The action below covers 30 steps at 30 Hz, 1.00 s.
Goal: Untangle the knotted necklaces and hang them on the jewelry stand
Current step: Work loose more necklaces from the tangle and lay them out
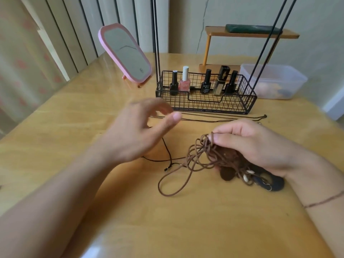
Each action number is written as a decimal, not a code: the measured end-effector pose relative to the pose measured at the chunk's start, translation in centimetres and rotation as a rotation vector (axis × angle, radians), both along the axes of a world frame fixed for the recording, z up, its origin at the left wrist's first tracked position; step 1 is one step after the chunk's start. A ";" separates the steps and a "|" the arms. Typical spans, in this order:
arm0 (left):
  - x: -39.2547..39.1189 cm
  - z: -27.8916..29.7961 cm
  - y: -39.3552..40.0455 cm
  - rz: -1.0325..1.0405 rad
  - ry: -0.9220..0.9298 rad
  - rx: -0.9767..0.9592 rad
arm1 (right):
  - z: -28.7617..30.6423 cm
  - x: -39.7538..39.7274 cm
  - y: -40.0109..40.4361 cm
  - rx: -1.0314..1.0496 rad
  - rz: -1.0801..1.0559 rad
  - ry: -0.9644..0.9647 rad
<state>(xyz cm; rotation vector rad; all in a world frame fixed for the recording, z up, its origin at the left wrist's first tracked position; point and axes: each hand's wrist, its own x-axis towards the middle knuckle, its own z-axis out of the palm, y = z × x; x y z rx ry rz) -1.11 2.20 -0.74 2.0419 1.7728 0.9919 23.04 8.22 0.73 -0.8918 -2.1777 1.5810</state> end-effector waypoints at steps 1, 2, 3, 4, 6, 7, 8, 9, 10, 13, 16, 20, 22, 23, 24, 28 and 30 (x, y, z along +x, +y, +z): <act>1.0 0.1 -0.2 -0.159 -0.256 -0.110 | -0.2 -0.2 -0.1 0.001 -0.034 0.001; 1.8 -0.1 -0.3 -0.270 -0.407 -0.221 | -0.3 -0.3 -0.2 0.010 -0.070 0.000; 2.5 -0.5 -0.3 -0.337 -0.456 -0.285 | -0.4 -0.4 -0.2 0.024 -0.100 -0.008; 2.9 -0.9 -0.1 -0.361 -0.468 -0.316 | -0.5 -0.5 -0.3 0.048 -0.119 -0.023; 3.0 -1.4 0.3 -0.327 -0.517 -0.344 | -0.6 -0.4 -0.1 0.151 -0.161 -0.023; 2.8 -1.4 0.6 -0.303 -0.564 -0.361 | -0.5 -0.2 0.1 0.238 -0.223 0.011; 2.4 -1.3 0.7 -0.285 -0.603 -0.383 | -0.4 -0.1 0.2 0.355 -0.296 0.068; 2.0 -1.1 0.7 -0.271 -0.630 -0.402 | -0.1 0.1 0.3 0.478 -0.334 0.126; 1.7 -0.9 0.7 -0.266 -0.651 -0.417 | 0.2 0.2 0.2 0.583 -0.324 0.152; 1.3 -0.8 0.6 -0.308 -0.694 -0.429 | 0.3 0.0 -0.8 0.670 -0.122 0.044; 1.3 -0.7 0.6 -0.318 -0.659 -0.441 | -0.2 -0.1 -1.1 0.800 -0.052 -0.325; 1.1 -0.8 0.7 -0.277 -0.652 -0.432 | 0.1 0.1 -0.7 0.819 -0.001 -0.631; 0.9 -0.8 0.7 -0.266 -0.664 -0.417 | 0.2 0.3 -0.6 0.796 0.024 -0.659; 0.8 -0.7 0.8 -0.257 -0.667 -0.406 | 0.2 0.4 -0.5 0.782 0.026 -0.653; 0.7 -0.8 0.8 -0.236 -0.662 -0.392 | 0.3 0.5 -0.4 0.764 0.026 -0.646; 0.5 -1.3 1.0 -0.077 -0.260 -0.193 | 0.8 1.3 0.1 0.694 0.084 -0.641; 0.4 -1.5 1.0 -0.011 0.047 -0.102 | 1.2 1.8 0.2 0.678 0.120 -0.675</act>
